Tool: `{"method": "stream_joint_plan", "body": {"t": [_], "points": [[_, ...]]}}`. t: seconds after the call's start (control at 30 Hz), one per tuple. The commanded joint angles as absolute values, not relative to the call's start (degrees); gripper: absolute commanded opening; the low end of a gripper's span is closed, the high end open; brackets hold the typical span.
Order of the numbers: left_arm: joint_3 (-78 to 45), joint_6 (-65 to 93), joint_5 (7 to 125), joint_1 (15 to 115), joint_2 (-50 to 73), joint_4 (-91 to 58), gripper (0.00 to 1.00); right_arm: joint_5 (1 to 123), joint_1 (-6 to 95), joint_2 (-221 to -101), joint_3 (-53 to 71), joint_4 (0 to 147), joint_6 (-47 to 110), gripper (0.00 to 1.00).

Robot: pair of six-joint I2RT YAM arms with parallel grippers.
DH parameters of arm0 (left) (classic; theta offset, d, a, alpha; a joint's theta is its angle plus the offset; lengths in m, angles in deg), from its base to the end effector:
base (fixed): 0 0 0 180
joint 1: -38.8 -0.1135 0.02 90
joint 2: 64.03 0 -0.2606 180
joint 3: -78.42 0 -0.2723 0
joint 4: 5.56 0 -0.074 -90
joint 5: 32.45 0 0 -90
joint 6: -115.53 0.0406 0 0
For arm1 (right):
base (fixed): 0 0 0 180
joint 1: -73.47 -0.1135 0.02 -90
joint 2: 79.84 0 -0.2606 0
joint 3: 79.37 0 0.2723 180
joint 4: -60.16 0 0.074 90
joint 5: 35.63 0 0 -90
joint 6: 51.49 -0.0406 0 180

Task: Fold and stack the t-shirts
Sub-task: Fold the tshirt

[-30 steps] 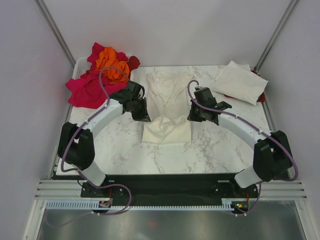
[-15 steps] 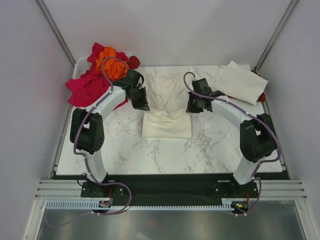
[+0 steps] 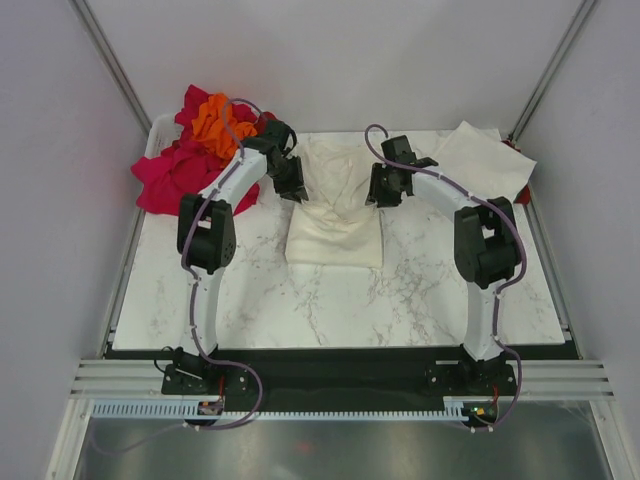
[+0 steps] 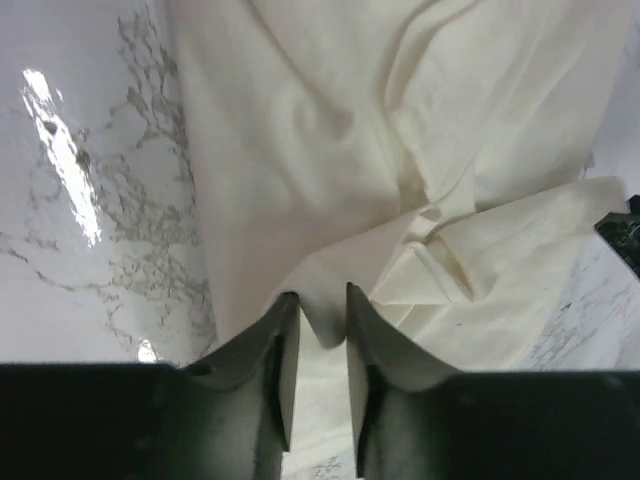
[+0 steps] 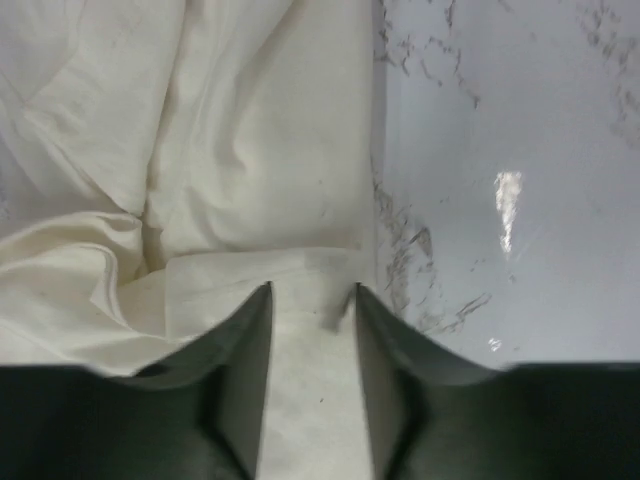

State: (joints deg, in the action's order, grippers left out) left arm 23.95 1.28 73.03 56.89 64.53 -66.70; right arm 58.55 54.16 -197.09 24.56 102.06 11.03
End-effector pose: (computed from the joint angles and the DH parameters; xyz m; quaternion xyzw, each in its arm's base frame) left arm 0.4754 -0.1667 0.2011 -0.0218 0.9660 -0.2024 0.1591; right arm 0.4422 0.1581 0.1884 0.0571 0.9520 0.1505 0.2603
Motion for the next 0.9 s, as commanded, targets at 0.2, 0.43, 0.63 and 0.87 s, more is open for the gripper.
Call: {"method": "stream_joint_plan", "body": {"t": [0.2,0.43,0.63,0.87], "points": [[53.45,4.26,65.91,56.29,72.04,-85.61,0.72,53.14,56.33,-195.51,36.38,109.89,13.11,0.73],[34.14,1.45,62.81,59.18,57.11,-81.06,0.63,64.2,53.7,-183.11,18.28,99.62,11.36,0.59],[12.51,-1.45,65.54,64.55,50.24,-67.18,0.57,68.25,47.46,-187.14,15.19,98.38,11.0,0.24],[-2.97,-4.62,67.66,66.4,48.39,-57.5,0.53,68.17,46.31,-194.43,18.43,98.38,10.83,0.21]]}}
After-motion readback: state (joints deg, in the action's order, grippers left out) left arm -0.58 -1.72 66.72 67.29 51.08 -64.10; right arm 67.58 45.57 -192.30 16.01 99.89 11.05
